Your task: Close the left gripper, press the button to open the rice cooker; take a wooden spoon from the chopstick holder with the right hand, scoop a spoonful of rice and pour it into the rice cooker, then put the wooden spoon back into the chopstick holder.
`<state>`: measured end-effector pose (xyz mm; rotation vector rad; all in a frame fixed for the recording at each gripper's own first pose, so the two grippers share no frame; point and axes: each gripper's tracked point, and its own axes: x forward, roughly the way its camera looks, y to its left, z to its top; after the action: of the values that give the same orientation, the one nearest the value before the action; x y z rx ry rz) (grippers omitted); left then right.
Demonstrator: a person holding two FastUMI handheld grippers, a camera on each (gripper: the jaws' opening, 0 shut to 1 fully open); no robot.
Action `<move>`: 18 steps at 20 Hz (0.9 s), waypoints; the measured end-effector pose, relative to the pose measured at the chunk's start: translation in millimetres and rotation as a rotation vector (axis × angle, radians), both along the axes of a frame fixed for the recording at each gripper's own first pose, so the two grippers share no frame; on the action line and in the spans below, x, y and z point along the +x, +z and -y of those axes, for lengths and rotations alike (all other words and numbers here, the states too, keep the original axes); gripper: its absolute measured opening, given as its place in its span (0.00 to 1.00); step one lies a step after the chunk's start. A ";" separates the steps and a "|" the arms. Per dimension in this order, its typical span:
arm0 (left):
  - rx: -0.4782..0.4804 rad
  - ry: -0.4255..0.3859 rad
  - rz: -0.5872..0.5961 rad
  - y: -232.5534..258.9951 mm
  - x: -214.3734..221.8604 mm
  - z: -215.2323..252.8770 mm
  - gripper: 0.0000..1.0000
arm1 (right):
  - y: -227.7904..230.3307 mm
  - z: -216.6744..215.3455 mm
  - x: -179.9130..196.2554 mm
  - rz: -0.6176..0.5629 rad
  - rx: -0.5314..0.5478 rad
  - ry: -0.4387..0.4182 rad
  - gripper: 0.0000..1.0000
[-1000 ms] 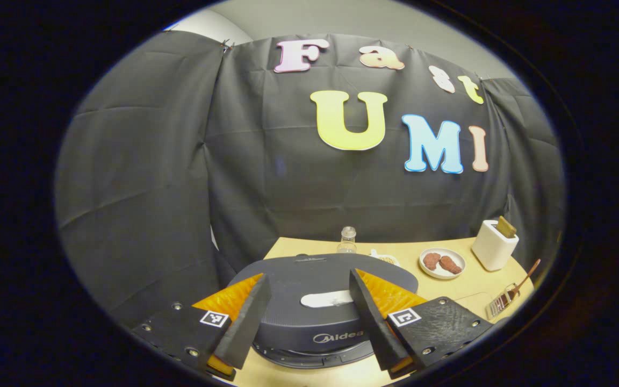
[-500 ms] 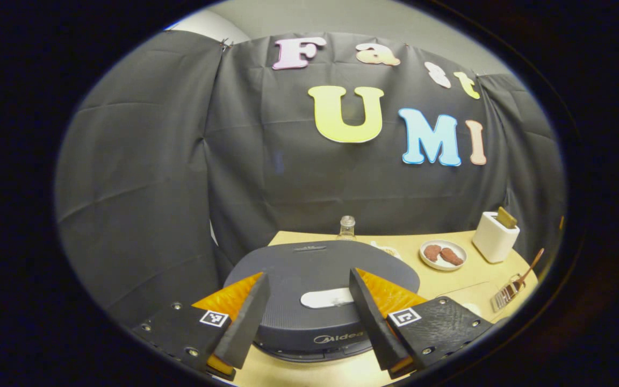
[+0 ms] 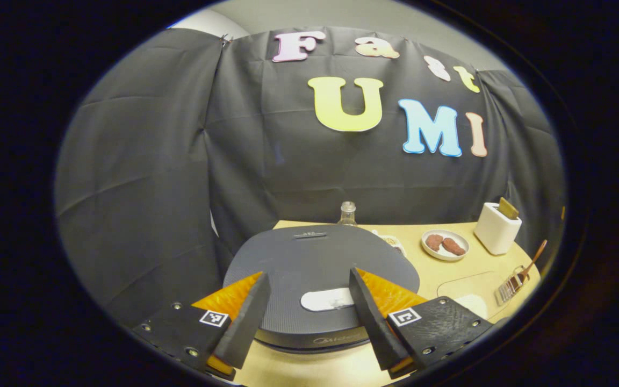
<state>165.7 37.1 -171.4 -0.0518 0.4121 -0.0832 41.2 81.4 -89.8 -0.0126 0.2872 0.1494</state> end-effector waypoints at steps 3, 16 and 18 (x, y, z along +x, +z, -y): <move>0.001 0.003 -0.015 -5.8 -1.8 0.0 0.93 | -1.1 -1.4 1.1 -0.001 -0.002 0.002 0.98; 0.011 0.043 -0.055 -28.9 -9.8 2.5 0.94 | -6.3 -7.2 7.9 -0.026 -0.026 0.013 0.99; 0.005 0.047 0.004 -26.6 -9.2 2.8 0.95 | -3.2 -11.3 9.0 -0.022 -0.024 0.024 0.99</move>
<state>156.5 34.3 -198.1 -0.0566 0.4074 -0.0362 50.2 92.7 -93.0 -0.0382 0.3110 0.1697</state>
